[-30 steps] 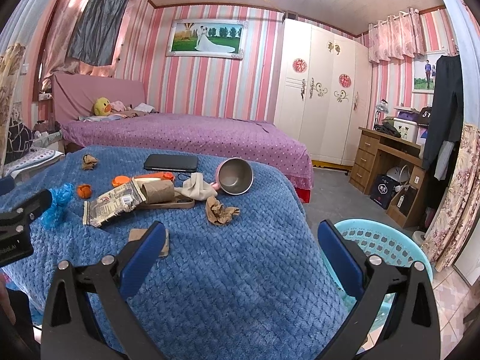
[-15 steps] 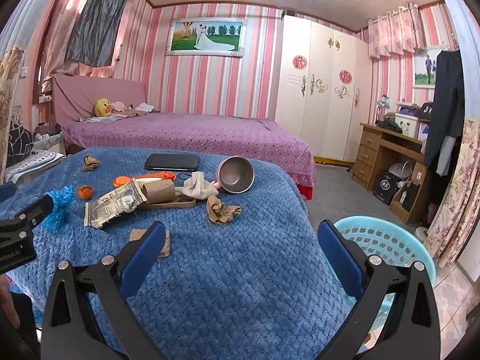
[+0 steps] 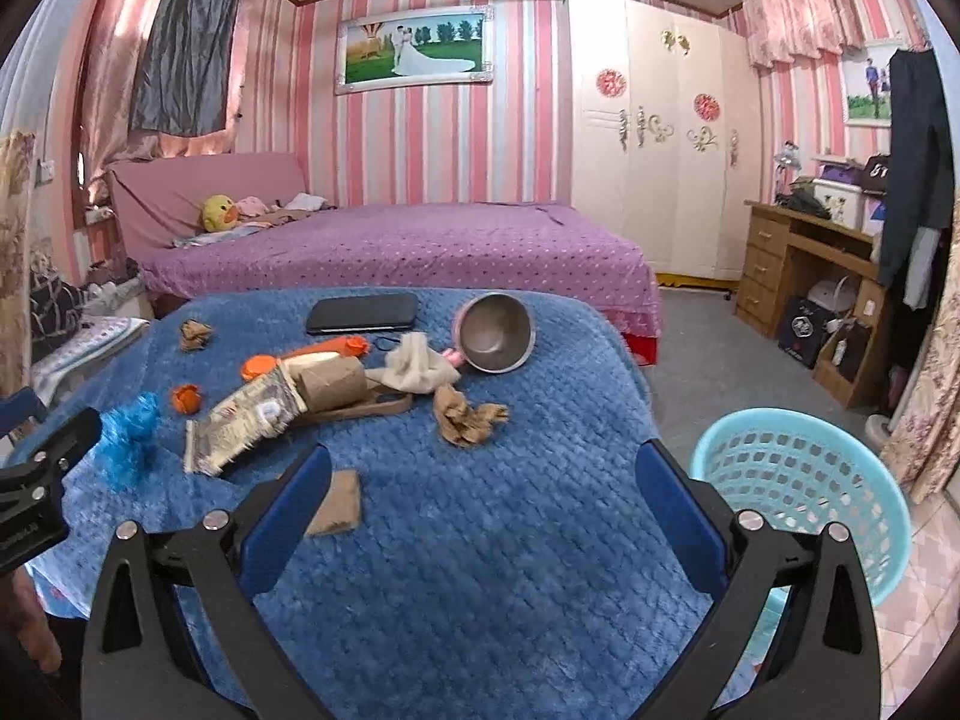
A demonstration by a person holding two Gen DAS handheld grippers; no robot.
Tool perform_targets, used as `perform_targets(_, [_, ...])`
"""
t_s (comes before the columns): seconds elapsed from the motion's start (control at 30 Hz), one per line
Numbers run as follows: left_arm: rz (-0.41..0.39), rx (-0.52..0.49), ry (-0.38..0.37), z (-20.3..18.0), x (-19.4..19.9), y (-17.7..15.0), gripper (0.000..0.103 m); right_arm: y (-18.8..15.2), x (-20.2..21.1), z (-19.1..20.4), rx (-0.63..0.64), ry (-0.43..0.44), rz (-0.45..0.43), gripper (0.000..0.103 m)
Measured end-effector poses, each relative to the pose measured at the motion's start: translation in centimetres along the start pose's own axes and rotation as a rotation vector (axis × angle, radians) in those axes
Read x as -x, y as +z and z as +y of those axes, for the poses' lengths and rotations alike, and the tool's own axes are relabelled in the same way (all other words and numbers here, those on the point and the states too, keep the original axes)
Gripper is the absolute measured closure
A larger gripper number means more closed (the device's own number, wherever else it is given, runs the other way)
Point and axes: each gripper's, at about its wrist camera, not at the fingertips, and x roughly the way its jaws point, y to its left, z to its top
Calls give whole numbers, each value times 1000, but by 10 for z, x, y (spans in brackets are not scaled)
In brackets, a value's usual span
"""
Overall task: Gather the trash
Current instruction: 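Grasp the blue plastic bag with the left tool while the right tool grasps the cardboard tube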
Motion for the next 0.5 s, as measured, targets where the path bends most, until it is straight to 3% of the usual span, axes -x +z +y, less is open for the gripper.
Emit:
perform_targets(0.33, [-26,-25,26,9,-19,37,5,34,-26,4,-12,15,22,4])
perform_targets(0.5, [3,9,48,24,-38,31,5,38,-45,2,-1,4,46,4])
